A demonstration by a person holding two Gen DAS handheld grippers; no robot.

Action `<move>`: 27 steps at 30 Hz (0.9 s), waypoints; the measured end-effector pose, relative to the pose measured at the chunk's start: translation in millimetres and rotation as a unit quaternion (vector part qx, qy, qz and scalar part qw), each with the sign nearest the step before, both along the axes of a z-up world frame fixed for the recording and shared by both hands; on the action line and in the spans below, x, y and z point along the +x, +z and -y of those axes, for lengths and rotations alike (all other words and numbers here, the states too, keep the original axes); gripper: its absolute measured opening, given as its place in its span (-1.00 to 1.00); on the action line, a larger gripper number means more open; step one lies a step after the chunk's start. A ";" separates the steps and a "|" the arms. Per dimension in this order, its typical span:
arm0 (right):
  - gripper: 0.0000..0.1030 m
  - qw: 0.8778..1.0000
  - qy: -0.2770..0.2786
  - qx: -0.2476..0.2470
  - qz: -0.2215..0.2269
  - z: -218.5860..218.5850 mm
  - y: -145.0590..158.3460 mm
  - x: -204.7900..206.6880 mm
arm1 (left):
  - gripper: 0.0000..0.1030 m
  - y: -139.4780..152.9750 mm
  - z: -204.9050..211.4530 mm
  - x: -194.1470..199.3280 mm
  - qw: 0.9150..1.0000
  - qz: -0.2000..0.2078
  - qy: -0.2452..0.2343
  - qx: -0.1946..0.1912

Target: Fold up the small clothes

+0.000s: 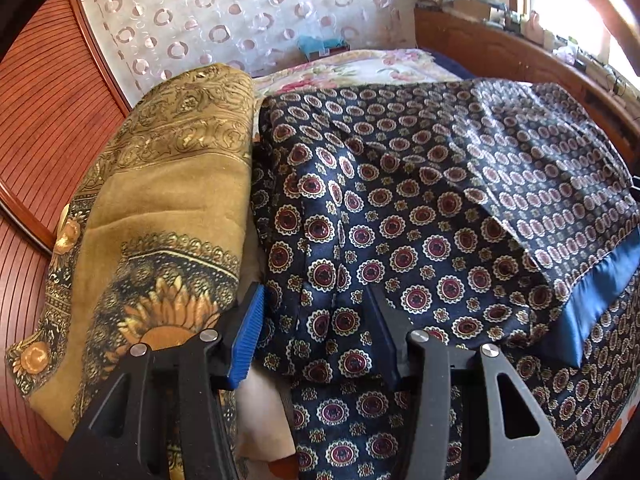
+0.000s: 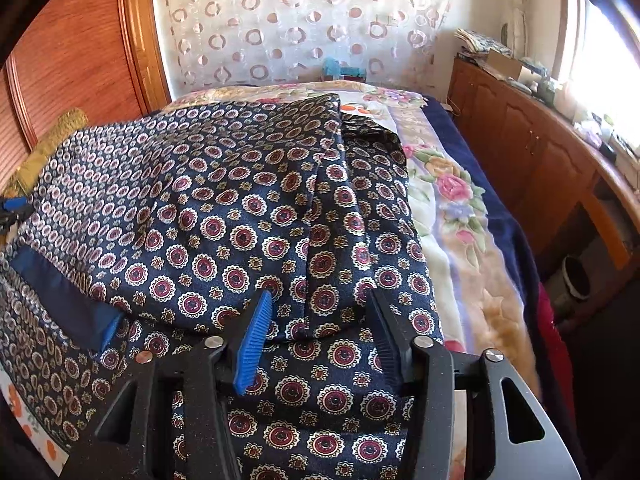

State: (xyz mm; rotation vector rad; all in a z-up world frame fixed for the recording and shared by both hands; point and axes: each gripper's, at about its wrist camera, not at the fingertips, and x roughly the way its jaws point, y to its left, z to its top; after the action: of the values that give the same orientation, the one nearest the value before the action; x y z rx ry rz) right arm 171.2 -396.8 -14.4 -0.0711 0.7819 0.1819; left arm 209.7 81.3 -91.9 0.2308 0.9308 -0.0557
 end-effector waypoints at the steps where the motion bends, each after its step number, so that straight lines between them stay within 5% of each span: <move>1: 0.02 1.000 0.000 -0.001 0.000 0.1 0.3 0.3 | -0.10 -0.6 0.1 3.3 1.000 -0.003 -0.001 0.002; 4: 0.02 1.000 0.000 0.000 0.000 -1.5 -0.8 0.7 | -0.41 -0.4 -2.6 7.1 1.000 -0.010 0.002 -0.006; 6: 0.02 1.000 0.000 -0.001 0.000 -1.0 -0.4 0.5 | -0.80 -0.2 -6.8 7.4 1.000 -0.016 0.009 -0.017; 8: 0.02 1.000 0.000 -0.004 0.001 -0.4 -0.1 0.5 | -0.89 1.6 -11.2 3.6 1.000 -0.015 0.011 -0.024; 20: 0.02 0.999 0.005 0.033 0.016 15.8 16.8 -6.2 | -0.90 34.3 0.8 -22.9 0.998 0.021 -0.018 -0.049; 27: 0.02 0.999 0.007 0.032 -0.012 19.1 8.7 3.0 | -0.90 36.2 2.4 -26.0 0.998 0.024 -0.025 -0.059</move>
State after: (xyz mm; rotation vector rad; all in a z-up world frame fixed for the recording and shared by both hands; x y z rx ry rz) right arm 174.1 -415.9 -5.7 -0.0148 0.8000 0.2211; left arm 183.7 78.9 -55.7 0.1448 0.8706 -0.1493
